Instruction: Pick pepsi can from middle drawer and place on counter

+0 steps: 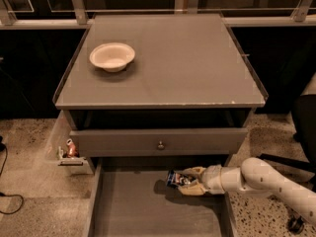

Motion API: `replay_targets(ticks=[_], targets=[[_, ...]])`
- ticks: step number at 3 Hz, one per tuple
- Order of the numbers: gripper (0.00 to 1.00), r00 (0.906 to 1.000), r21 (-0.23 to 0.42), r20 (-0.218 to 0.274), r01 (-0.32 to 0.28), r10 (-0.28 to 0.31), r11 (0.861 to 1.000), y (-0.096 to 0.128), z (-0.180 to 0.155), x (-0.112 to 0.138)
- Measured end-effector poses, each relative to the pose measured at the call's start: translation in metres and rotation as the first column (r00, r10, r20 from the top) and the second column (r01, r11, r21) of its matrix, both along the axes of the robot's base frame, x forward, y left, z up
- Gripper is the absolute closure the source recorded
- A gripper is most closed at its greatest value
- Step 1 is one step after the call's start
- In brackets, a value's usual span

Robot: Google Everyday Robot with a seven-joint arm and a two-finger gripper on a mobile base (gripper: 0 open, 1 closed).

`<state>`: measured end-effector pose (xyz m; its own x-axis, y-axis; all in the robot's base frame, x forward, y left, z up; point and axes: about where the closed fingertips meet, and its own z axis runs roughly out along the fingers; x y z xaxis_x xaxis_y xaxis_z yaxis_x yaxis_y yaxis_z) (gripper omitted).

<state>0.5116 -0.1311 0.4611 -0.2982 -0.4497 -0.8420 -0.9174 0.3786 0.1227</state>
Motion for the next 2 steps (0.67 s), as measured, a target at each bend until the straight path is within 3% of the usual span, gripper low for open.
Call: replay_targets(ticks=[2], targets=[[1.0, 0.9962, -0.061, 0.087, -0.004, 0.01, 0.998, -0.037, 0.093, -0.001]])
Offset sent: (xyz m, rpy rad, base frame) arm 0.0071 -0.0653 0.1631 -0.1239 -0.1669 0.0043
